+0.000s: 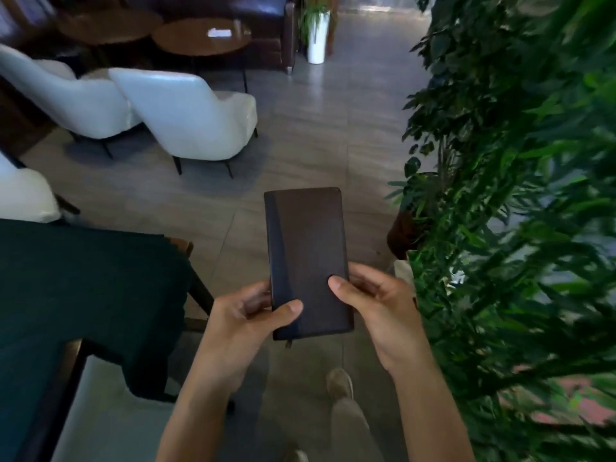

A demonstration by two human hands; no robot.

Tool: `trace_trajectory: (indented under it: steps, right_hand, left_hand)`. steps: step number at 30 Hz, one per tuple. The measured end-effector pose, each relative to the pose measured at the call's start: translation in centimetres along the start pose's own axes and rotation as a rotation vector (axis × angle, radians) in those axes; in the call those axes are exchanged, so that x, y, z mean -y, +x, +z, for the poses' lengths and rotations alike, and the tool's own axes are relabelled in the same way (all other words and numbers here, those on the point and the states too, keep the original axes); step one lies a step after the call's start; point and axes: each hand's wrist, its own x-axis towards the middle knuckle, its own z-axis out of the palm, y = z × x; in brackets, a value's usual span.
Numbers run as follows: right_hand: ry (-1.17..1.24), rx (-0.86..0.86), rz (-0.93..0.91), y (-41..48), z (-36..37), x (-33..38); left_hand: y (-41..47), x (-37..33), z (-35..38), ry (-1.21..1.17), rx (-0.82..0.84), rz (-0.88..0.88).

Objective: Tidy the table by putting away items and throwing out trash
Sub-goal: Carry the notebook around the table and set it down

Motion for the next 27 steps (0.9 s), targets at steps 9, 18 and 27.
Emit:
trace_trajectory:
  steps: [9,18,27]
  right_hand:
    - [-0.009,0.267,0.056,15.3,2.3,2.7]
    - [0.027,0.609,0.103,23.6,8.4,3.0]
    - [-0.084,0.826,0.149,26.6,18.2,-0.5]
  left_hand:
    - [9.9,-1.8,0.2,-0.019,-0.313,0.024]
    - [12.4,-3.6,-2.3,-0.153,-0.583,0.046]
    - [11.8,-3.6,-9.5,-0.183,-0.771,0.043]
